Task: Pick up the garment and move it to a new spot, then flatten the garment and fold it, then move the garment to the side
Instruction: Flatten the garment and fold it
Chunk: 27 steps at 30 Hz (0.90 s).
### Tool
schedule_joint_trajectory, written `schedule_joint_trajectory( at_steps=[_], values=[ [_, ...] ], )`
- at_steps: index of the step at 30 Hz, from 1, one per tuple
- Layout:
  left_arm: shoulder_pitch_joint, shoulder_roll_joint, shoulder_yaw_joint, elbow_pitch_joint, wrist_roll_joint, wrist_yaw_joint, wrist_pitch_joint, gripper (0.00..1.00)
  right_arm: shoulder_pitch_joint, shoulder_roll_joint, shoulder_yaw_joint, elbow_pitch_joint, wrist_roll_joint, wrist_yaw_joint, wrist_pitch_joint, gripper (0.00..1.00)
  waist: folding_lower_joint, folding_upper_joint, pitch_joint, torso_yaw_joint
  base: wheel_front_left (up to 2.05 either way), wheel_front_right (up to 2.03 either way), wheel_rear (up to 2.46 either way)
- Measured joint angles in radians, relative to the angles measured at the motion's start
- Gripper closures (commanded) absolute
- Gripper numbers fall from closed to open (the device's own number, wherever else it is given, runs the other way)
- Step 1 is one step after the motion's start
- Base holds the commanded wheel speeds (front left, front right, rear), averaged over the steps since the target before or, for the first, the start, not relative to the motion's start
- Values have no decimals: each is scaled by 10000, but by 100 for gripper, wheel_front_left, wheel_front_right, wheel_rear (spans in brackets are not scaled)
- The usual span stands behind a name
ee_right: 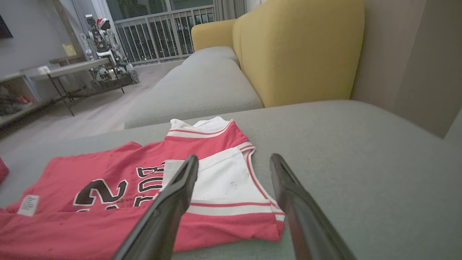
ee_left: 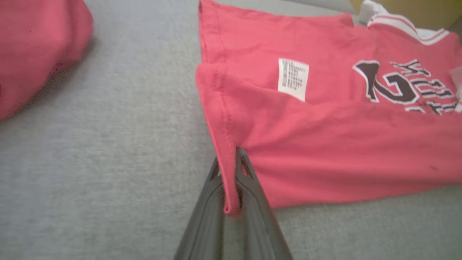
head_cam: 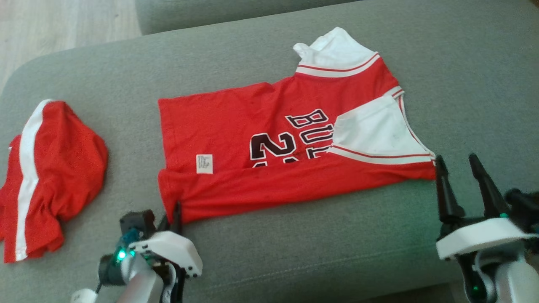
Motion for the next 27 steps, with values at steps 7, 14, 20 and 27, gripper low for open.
schedule_joint_trajectory(
  at_steps=[7, 14, 20, 27],
  values=[
    [356, 54, 410, -1427, 616, 293, 0, 100, -684, 2, -424, 1948, 1666, 0, 92, 0, 0, 0, 41, 417, 0, 0, 0],
    [620, 48, 470, -1799, 867, 230, 0, 100, -1503, 2, -677, 4075, 1801, 0, 38, 0, 0, 0, 140, 751, 0, 0, 0],
    [619, 38, 445, -1954, 966, 130, 0, 100, -2458, 2, -1039, 6009, 1774, 0, -75, 0, 0, 0, 290, 921, 0, 0, 0],
    [609, 29, 393, -1988, 1072, -42, 0, 100, -3518, -6, -1346, 7925, 1766, 0, -460, 0, 0, 0, 528, 1028, 0, 0, 0]
  ],
)
